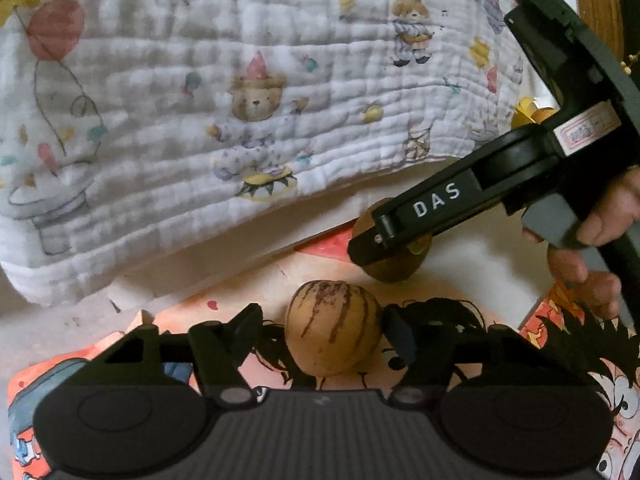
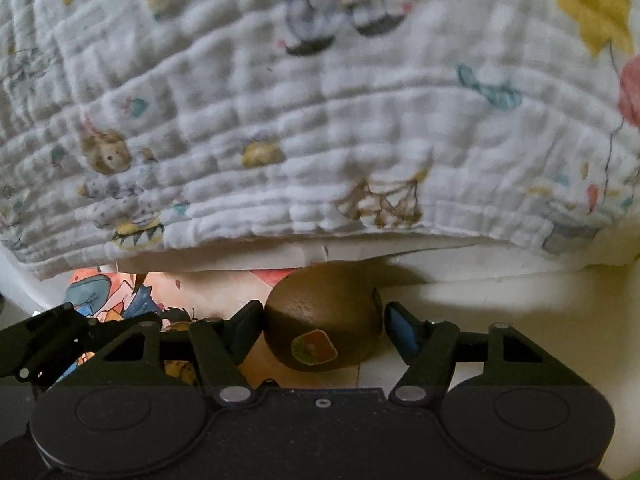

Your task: Organize fruits

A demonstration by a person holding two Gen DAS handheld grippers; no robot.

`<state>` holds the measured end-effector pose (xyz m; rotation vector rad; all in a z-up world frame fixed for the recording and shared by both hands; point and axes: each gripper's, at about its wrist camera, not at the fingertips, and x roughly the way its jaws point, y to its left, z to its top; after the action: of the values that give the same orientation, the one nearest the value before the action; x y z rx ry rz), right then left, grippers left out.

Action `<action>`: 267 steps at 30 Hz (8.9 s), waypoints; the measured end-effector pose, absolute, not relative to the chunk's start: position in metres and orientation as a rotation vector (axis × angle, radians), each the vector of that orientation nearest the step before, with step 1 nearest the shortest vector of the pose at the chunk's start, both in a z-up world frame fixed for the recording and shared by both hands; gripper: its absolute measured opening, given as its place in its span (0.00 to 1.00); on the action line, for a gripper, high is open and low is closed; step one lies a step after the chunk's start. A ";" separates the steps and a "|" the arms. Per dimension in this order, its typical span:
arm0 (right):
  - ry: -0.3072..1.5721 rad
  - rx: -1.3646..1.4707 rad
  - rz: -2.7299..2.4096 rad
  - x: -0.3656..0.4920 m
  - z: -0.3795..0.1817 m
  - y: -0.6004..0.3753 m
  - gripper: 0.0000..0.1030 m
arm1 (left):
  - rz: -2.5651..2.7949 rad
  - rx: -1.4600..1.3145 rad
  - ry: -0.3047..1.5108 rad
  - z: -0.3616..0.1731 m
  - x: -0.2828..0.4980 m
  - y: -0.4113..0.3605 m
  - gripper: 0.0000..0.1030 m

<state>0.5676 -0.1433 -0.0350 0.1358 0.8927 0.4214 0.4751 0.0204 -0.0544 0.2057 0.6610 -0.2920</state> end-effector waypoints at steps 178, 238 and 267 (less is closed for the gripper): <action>0.623 0.089 0.457 0.153 -0.022 -0.262 0.89 | -0.398 0.268 0.795 -0.008 0.228 -0.051 0.96; 0.517 0.109 0.390 0.088 0.021 -0.244 0.99 | -0.042 -0.054 0.554 0.014 0.067 0.019 1.00; 0.483 0.044 0.399 0.012 0.014 -0.233 0.99 | -0.005 -0.063 0.562 -0.006 0.001 0.018 1.00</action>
<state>0.0118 -0.2331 0.0143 0.0443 0.4832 0.3994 0.0010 0.0181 -0.0062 -0.0627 0.5616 -0.0054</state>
